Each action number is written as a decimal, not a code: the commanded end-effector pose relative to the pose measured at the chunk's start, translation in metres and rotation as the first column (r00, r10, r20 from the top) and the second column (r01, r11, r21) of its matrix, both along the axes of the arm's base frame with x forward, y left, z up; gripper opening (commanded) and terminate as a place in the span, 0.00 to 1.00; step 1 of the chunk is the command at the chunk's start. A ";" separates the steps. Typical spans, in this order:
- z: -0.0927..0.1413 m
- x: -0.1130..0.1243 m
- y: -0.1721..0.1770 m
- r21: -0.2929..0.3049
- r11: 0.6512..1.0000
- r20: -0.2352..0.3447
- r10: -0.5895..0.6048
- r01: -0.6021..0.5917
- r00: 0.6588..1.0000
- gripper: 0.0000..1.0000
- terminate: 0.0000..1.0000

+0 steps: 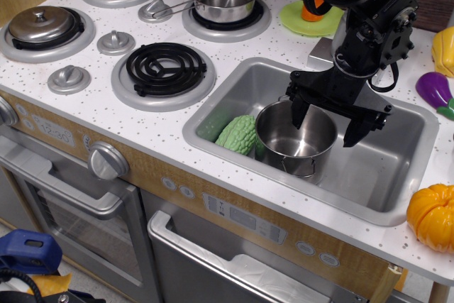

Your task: Pick up pot from sink

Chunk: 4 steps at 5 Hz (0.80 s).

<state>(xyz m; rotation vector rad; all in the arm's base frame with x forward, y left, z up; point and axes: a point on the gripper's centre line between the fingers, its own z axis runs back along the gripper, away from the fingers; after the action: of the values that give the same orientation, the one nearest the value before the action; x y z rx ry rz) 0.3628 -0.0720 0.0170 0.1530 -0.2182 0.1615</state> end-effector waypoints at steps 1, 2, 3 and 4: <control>0.000 0.000 0.000 0.000 1.000 0.000 0.000 0.000 1.000 1.00 0.00; -0.013 0.000 0.000 -0.009 1.000 0.029 -0.009 0.009 1.000 1.00 0.00; -0.020 0.001 0.000 -0.027 1.000 0.031 -0.013 0.014 0.999 1.00 0.00; -0.027 0.002 0.003 -0.048 0.998 0.036 -0.027 0.028 0.999 1.00 0.00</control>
<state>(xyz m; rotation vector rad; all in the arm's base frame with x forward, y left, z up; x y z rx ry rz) 0.3596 -0.0690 -0.0251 0.0984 -0.2251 0.1385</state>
